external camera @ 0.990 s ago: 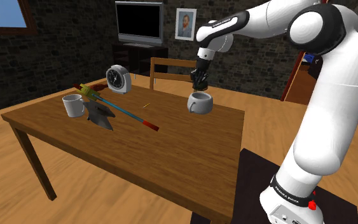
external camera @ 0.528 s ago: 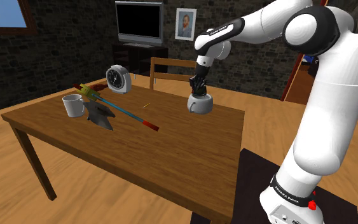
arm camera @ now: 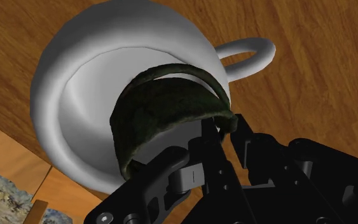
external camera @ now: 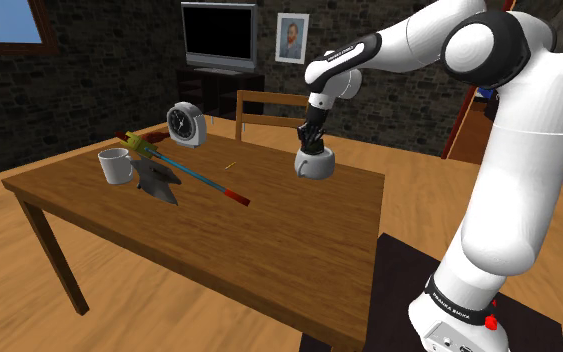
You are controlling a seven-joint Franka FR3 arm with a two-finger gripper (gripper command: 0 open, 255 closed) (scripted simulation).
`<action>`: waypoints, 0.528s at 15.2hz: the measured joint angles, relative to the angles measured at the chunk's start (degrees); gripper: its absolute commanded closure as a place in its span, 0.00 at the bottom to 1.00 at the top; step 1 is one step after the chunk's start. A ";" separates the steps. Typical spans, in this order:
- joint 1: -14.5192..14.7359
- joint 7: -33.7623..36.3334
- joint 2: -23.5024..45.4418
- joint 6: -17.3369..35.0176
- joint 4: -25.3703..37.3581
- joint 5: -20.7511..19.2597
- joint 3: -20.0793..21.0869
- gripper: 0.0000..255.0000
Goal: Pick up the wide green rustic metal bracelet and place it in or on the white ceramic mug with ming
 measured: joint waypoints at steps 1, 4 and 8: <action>0.00 -0.01 0.02 0.01 0.02 0.01 0.00 1.00; 0.03 0.07 0.01 0.06 -0.15 -0.05 0.01 0.00; 0.00 0.04 0.08 0.05 -0.13 -0.05 -0.01 0.00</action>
